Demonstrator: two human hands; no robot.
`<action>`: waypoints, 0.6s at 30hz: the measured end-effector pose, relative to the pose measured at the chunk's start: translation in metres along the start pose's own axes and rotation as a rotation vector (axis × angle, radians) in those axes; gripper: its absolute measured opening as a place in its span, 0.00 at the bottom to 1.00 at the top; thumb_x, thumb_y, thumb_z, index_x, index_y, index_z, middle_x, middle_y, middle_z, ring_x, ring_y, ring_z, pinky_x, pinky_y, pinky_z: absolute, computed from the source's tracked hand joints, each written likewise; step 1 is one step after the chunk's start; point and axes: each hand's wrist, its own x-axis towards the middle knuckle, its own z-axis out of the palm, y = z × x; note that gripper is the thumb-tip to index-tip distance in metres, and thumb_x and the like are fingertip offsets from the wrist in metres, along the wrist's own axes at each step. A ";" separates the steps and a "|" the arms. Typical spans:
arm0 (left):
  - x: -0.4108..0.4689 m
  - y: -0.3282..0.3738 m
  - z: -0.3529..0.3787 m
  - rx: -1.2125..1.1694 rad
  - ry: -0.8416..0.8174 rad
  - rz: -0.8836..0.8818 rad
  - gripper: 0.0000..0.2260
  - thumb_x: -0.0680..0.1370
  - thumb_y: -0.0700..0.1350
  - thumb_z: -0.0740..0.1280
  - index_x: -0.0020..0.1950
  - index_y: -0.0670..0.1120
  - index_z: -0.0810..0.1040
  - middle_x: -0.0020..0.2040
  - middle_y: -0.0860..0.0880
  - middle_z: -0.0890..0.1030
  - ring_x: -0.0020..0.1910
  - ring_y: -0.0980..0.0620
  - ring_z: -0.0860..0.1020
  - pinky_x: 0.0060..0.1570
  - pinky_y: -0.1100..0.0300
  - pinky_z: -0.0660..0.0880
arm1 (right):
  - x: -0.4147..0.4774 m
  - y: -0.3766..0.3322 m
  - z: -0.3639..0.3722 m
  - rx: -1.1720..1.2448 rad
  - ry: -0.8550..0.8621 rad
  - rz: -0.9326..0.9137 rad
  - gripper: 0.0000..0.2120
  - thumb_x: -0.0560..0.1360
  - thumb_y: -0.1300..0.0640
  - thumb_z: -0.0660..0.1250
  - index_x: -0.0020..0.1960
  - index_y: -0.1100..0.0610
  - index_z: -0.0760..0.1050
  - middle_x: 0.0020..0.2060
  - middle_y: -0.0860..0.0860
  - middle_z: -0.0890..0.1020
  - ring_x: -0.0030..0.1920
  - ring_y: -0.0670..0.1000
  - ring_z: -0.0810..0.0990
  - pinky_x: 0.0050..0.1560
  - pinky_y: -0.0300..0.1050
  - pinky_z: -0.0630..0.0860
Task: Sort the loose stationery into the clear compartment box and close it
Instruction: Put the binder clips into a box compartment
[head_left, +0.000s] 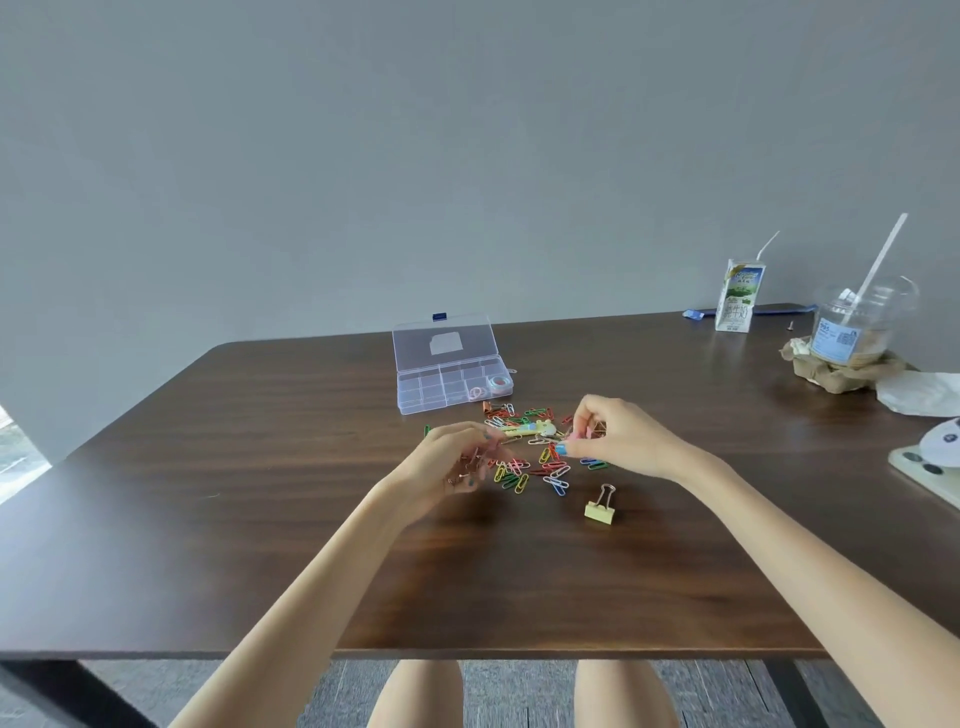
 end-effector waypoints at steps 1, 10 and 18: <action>-0.001 0.000 0.006 0.053 0.002 0.022 0.10 0.79 0.37 0.58 0.51 0.43 0.79 0.40 0.49 0.83 0.28 0.55 0.70 0.25 0.67 0.65 | -0.001 0.002 -0.002 -0.014 0.006 0.010 0.13 0.69 0.44 0.71 0.44 0.51 0.72 0.40 0.46 0.80 0.33 0.45 0.72 0.39 0.46 0.68; -0.012 -0.007 0.062 0.856 0.128 0.248 0.10 0.75 0.50 0.57 0.39 0.47 0.72 0.35 0.52 0.79 0.40 0.48 0.75 0.44 0.55 0.71 | -0.020 0.020 -0.008 -0.047 0.068 0.051 0.13 0.69 0.44 0.70 0.44 0.51 0.72 0.41 0.45 0.81 0.39 0.49 0.77 0.40 0.48 0.71; -0.023 -0.018 0.098 1.377 0.224 0.493 0.26 0.70 0.74 0.56 0.43 0.51 0.70 0.38 0.53 0.78 0.36 0.51 0.74 0.35 0.55 0.64 | -0.031 0.033 -0.017 -0.067 0.085 0.038 0.13 0.70 0.44 0.69 0.45 0.50 0.72 0.41 0.45 0.80 0.39 0.48 0.76 0.37 0.46 0.69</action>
